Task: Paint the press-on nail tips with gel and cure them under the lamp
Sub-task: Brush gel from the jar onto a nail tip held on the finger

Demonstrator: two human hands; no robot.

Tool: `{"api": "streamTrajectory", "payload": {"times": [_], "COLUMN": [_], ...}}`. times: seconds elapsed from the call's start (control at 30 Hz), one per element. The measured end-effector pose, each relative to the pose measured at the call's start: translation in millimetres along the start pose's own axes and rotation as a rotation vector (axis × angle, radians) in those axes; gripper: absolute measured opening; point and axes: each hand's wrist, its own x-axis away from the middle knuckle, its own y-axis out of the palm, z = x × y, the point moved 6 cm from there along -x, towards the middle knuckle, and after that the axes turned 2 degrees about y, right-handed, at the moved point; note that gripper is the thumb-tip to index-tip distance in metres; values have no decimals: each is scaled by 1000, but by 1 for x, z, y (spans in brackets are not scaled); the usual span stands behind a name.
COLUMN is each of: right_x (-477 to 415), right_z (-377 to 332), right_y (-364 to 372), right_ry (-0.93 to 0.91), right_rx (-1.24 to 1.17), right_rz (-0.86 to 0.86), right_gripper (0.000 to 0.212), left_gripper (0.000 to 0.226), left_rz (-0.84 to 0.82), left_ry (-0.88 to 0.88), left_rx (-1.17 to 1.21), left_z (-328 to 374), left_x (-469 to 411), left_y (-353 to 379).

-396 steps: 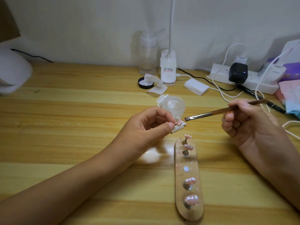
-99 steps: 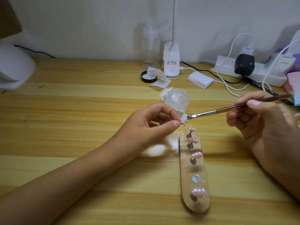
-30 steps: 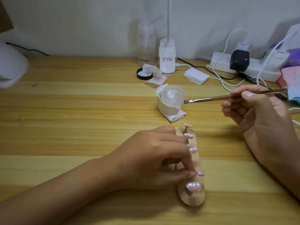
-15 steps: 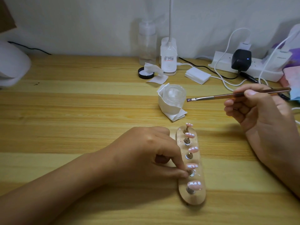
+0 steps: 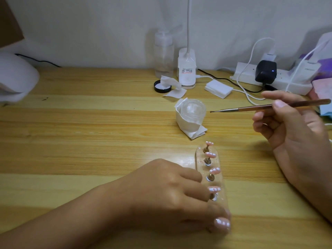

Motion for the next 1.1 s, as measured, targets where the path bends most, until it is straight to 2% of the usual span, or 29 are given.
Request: {"api": "streamTrajectory", "payload": {"times": [0.1,0.17,0.27,0.37,0.47,0.57,0.73,0.83,1.1], "right_x": [1,2,5,8,7,0,-14,-18,-14], "right_z": [-2,-3,-11,-30,-52,-66,-67,-56,-50], "right_y": [0,-1,4,12,25,41,71,80,83], "right_ry": [-31,-37,-54,-160,-286,-361,-413,-368,-416], "right_rx": [7,22,68,233,387,551,765,839,982], "right_rz": [15,11,-58,-124,-193,-260,-344,-353,-350], "right_gripper": [25,23,18,31,25,22,21,14,30], "left_gripper": [21,18,8,8,12,21,7,9,9], "left_rz": [131,278,590,876,970,947,792,713,553], "left_ry": [34,-58,-457,-842,-974,-975,-883,-844,-780], "left_rx": [-23,156,657,1061,1300,1521,1800,1815,1721], "left_z": [5,-3,-45,-80,-90,-93,-94,-97,-97], "left_x": [-2,-2,8,25,27,22,13,9,6], "left_y": [-8,-15,-20,-9,-2,3,3,3,4]}}
